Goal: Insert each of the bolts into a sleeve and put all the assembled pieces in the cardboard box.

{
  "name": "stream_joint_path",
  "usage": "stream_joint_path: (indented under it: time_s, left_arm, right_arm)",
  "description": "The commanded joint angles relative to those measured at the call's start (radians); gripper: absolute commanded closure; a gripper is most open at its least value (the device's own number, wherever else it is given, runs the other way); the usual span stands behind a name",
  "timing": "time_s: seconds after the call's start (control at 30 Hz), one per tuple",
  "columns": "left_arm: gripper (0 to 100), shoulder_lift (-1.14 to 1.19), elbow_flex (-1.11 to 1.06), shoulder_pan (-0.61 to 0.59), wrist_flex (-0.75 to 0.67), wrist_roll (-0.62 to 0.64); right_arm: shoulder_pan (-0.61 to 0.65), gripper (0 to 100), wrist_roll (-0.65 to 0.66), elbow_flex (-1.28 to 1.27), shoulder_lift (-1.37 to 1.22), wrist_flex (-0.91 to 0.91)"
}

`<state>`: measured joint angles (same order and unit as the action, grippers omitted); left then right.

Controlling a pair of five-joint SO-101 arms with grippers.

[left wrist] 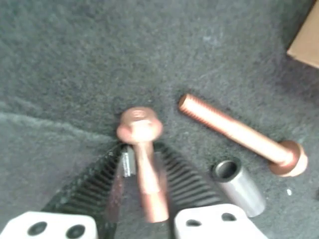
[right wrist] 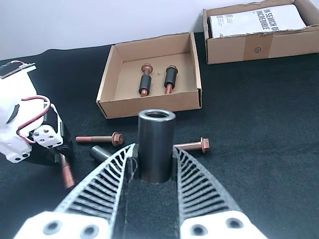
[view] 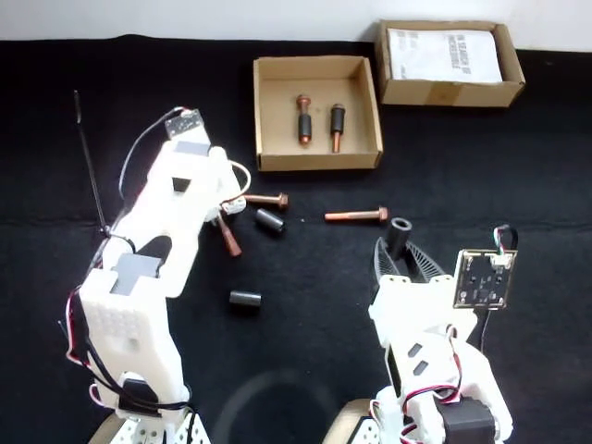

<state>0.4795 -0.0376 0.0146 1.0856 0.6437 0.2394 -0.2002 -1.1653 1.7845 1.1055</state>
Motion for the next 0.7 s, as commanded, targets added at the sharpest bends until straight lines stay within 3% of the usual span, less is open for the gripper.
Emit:
stream_joint_path:
  time_s: [0.0,0.27,0.67]
  left_arm:
    - [99,0.002,0.004,-0.008,-0.009,-0.008]
    - [99,-0.065,0.074,-0.002,0.029,-0.1]
    - [99,-0.513,0.154,0.134,0.077,-0.325]
  right_arm:
    - [-0.008,99.1,0.006,0.002,0.005,-0.024]
    - [-0.036,99.1,0.005,-0.025,0.012,-0.044]
    - [-0.064,99.1,0.005,-0.232,0.013,-0.329]
